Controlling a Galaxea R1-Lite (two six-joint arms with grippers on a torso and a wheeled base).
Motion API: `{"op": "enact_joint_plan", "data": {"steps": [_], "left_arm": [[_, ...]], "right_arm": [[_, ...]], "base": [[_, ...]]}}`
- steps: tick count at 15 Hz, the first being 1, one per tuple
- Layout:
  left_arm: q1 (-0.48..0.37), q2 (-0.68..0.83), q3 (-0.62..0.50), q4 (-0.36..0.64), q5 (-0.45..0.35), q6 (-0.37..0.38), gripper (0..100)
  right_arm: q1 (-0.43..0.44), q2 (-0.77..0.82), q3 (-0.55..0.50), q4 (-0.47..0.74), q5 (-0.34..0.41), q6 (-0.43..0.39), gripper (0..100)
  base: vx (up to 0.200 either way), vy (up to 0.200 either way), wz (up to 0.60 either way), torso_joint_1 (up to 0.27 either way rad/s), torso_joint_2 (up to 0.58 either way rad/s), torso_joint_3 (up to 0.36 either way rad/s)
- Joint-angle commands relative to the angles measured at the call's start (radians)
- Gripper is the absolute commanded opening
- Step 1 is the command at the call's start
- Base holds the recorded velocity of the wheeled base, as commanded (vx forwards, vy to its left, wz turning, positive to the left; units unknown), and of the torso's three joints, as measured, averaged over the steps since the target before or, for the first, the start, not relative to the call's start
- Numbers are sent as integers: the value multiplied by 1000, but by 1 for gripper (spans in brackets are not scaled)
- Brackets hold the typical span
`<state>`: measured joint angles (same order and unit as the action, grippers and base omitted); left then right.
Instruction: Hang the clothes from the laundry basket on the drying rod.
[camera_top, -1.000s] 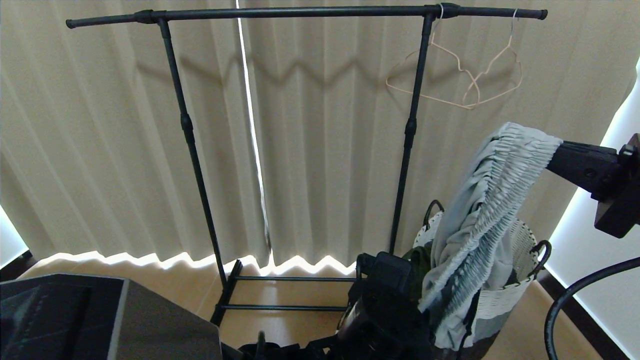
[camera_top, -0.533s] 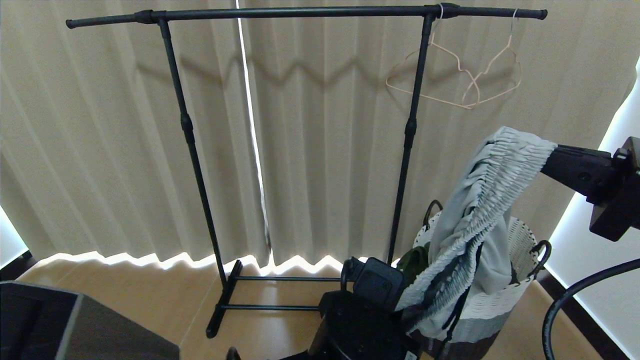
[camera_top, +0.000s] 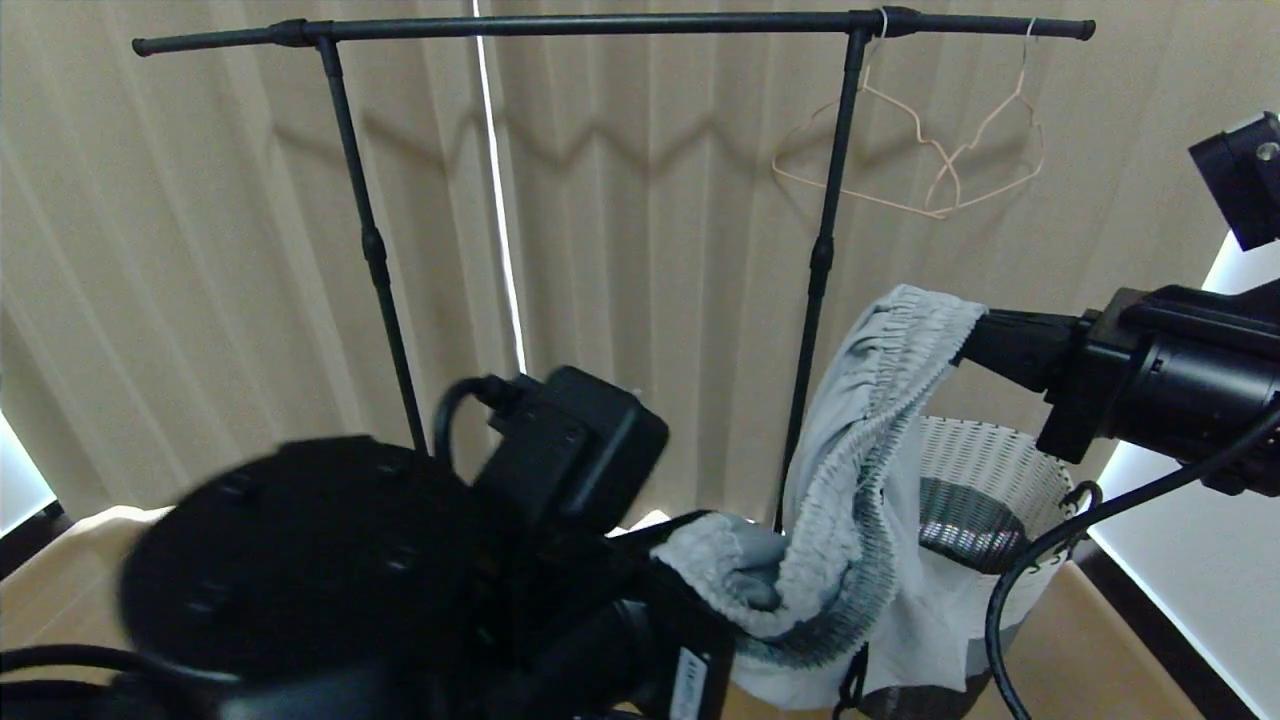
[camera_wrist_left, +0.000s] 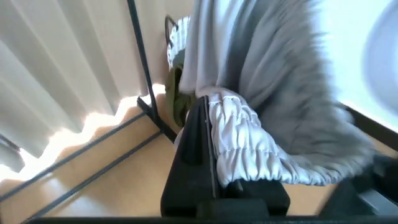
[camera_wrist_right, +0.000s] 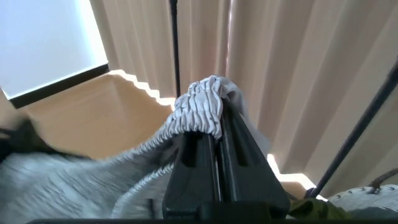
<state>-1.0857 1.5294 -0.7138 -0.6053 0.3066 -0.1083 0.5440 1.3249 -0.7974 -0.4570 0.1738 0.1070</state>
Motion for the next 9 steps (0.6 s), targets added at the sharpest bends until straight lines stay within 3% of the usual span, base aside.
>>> {"op": "enact_joint_plan", "data": {"steps": [1,5,6,9], "left_arm": [[63,-236,-70,137,-26,10,0],[129,-333,-148,243,-47,12,0],[190,-388,-193,331,-135,13,0],[353,-416,-279,432,-327,12,0]], "right_arm": [[34,56,-40,-2,1,2,0],[59,119,-105,-89,1,2,0],[59,145,-118,-147,3,2,0],[59,152,-144,-209,3,2,0]], "base": [[0,0,0,0,0,0],[0,0,0,0,0,0],[0,0,0,0,0,0],[0,0,0,0,0,0]]}}
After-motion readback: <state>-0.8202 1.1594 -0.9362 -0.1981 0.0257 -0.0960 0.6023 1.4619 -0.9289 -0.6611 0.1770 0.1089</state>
